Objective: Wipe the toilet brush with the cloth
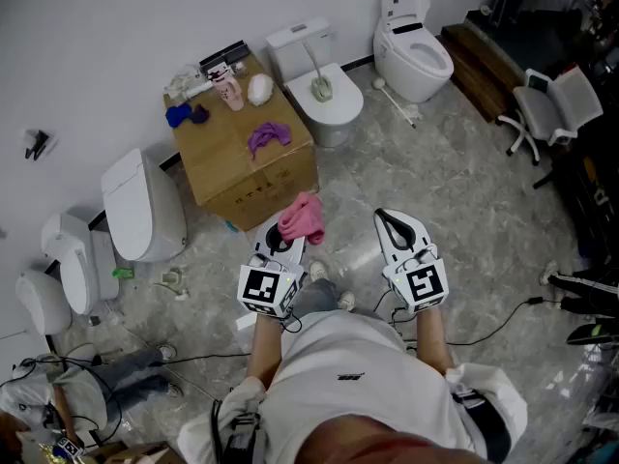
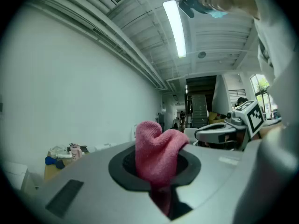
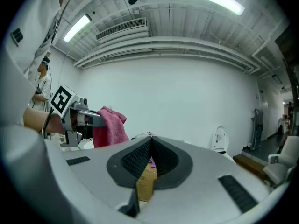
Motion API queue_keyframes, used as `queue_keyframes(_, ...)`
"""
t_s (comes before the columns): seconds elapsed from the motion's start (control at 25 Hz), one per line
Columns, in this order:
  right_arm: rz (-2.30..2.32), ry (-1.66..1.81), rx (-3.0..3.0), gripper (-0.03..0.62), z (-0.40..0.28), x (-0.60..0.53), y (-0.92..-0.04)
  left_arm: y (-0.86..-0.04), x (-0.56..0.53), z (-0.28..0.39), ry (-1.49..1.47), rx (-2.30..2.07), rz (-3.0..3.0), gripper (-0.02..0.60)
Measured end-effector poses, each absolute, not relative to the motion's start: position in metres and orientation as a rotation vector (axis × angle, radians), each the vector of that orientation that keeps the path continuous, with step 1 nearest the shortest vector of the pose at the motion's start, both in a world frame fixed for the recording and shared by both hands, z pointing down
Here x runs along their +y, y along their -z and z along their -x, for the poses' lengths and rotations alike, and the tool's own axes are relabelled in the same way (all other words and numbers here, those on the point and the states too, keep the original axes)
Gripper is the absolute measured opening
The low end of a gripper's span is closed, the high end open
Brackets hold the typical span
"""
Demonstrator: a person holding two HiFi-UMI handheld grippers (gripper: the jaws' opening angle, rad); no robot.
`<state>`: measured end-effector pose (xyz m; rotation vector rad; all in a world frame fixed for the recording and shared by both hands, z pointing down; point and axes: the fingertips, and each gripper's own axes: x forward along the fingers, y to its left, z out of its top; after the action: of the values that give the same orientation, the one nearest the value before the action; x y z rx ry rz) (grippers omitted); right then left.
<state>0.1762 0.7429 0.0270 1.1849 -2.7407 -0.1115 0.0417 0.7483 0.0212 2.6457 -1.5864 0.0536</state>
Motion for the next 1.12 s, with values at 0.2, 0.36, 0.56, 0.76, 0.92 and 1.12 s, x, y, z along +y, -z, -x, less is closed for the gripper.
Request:
queue_keyframes(0.2, -1.236, 0.111, -2.767, -0.003, -0.186, 0.741, -0.026, -0.025, 0.751, -0.046, -0.06, -1.603, -2.641, 0.06)
queue_keyframes(0.36, -1.241, 0.112, -2.766, -0.003, -0.187, 0.732, -0.03, -0.032, 0.742, -0.044, -0.078, -1.611, -2.625, 0.06)
queue_keyframes(0.56, -1.237, 0.105, -2.76, -0.003, -0.185, 0.701, -0.036, -0.04, 0.713, -0.042, -0.098, -1.617, -2.624, 0.06)
queue_keyframes(0.76, -1.238, 0.109, -2.741, -0.003, -0.177, 0.654, -0.041, -0.044, 0.667, -0.033, -0.083, -1.608, -2.632, 0.06)
queue_keyframes(0.92, -1.244, 0.107, -2.72, -0.003, -0.166, 0.608, -0.044, -0.042, 0.618, -0.021, -0.067, -1.597, -2.637, 0.061)
queue_keyframes(1.12, -1.244, 0.097, -2.692, -0.003, -0.147, 0.549, -0.041, -0.039, 0.553, -0.003, -0.07, -1.563, -2.655, 0.06)
